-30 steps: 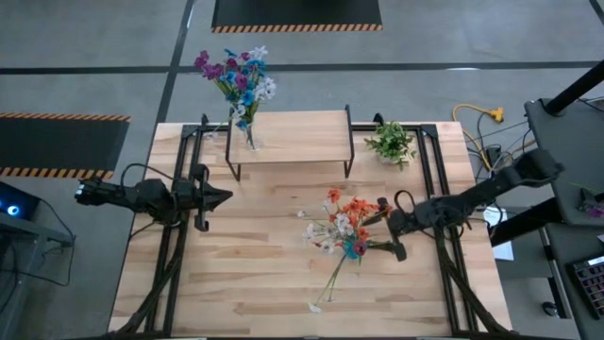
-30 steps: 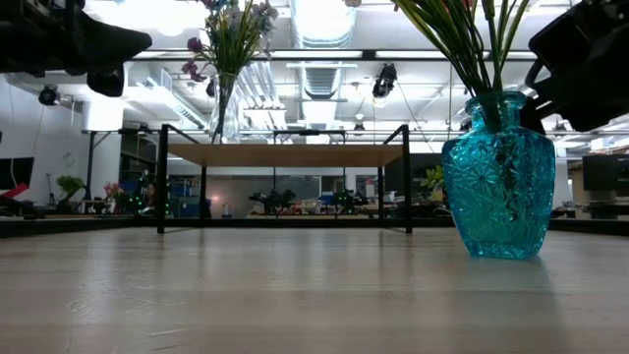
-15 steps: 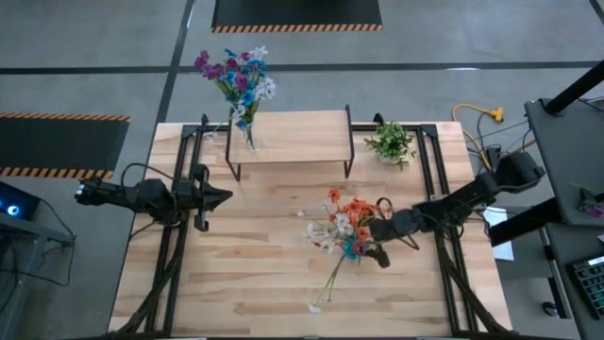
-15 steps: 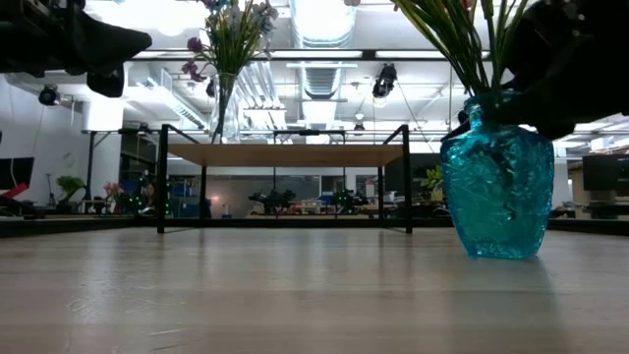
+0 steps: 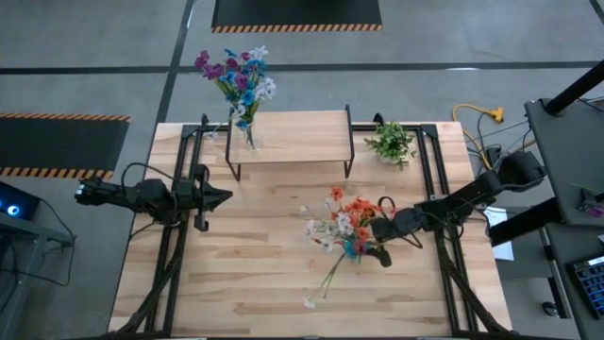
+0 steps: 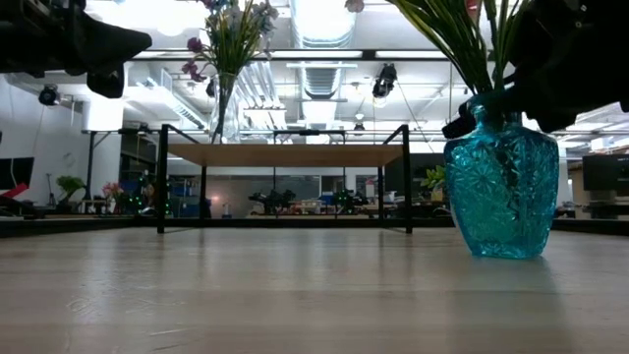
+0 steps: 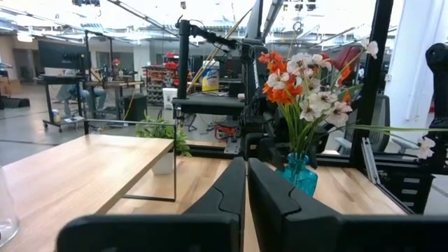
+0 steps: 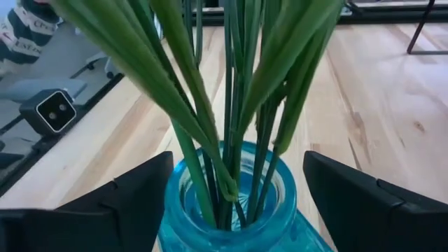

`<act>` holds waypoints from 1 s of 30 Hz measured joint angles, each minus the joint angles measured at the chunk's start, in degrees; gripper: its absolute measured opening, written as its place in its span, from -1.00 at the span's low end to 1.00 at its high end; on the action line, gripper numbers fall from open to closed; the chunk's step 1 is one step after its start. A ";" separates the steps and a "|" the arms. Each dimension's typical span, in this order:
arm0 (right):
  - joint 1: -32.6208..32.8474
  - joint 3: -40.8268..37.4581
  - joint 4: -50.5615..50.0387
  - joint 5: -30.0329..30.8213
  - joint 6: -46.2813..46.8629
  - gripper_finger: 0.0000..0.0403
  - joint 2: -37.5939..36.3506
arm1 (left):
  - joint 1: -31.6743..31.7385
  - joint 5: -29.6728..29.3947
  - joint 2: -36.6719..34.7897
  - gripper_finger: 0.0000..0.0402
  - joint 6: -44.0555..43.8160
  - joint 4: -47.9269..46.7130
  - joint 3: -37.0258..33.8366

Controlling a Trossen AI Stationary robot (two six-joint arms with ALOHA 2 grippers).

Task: Pick and place flowers into a vace then onto a shelf
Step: Put the blue vase on the shelf

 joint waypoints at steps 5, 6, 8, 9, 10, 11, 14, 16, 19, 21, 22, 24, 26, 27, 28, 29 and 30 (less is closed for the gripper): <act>0.00 0.00 -0.48 0.00 0.62 0.33 -0.30 | 0.02 0.00 0.07 -1.00 -0.22 -0.01 0.00; 0.00 0.00 -0.99 -0.01 0.68 0.27 -0.26 | 0.02 0.00 0.07 -1.00 -0.22 0.01 0.00; 0.00 0.00 -1.68 0.00 0.69 0.16 -0.26 | 0.00 0.00 0.08 -1.00 -0.22 -0.01 0.00; -0.02 0.00 -1.68 0.04 0.63 0.11 -0.28 | 0.00 0.00 0.11 -1.00 -0.22 -0.01 0.00; -0.02 0.04 -1.70 0.14 0.58 0.06 -0.28 | 0.00 0.00 0.11 -1.00 -0.22 -0.01 0.00; -0.02 0.07 -1.73 0.22 0.55 0.02 -0.35 | 0.00 0.00 0.11 -1.00 -0.22 -0.01 0.00; -0.02 0.07 -1.92 0.22 0.52 -0.05 -0.44 | 0.00 0.00 0.11 -1.00 -0.22 -0.01 0.00; -0.02 0.07 -2.11 0.20 0.60 -0.05 -0.66 | 0.00 0.00 0.11 -1.00 -0.22 -0.01 0.00; -0.02 0.15 -2.30 0.25 1.28 -0.05 -0.86 | 0.01 0.00 0.11 -1.00 -0.24 -0.01 0.00; -0.02 0.64 -2.93 1.39 1.69 -0.05 -1.04 | 0.01 0.00 0.11 -1.00 -0.51 -0.01 0.00; -0.01 1.14 -3.15 2.14 1.57 -0.05 -1.02 | 0.00 0.00 0.11 -1.00 -0.60 -0.01 0.00; -0.33 2.70 -3.56 2.85 0.28 -0.05 -1.41 | 0.00 0.00 0.11 -1.00 -0.61 -0.01 0.00; -0.96 4.94 -4.78 2.98 -2.00 -0.05 -1.91 | 0.01 0.00 0.11 -1.00 -0.63 -0.01 0.00; -1.38 6.18 -5.95 2.99 -2.96 -0.05 -2.11 | 0.02 0.00 0.11 -1.00 -0.63 -0.02 0.00; -1.97 7.62 -7.77 3.00 -3.66 -0.05 -2.20 | 0.00 0.00 0.11 -1.00 -0.63 -0.01 0.00; -2.62 9.27 -9.51 3.02 -4.28 -0.05 -2.23 | 0.01 0.00 0.11 -1.00 -0.91 -0.01 0.00; -3.35 11.18 -11.39 3.19 -4.73 -0.05 -2.29 | 0.00 0.00 0.11 -1.00 -1.34 -0.01 0.00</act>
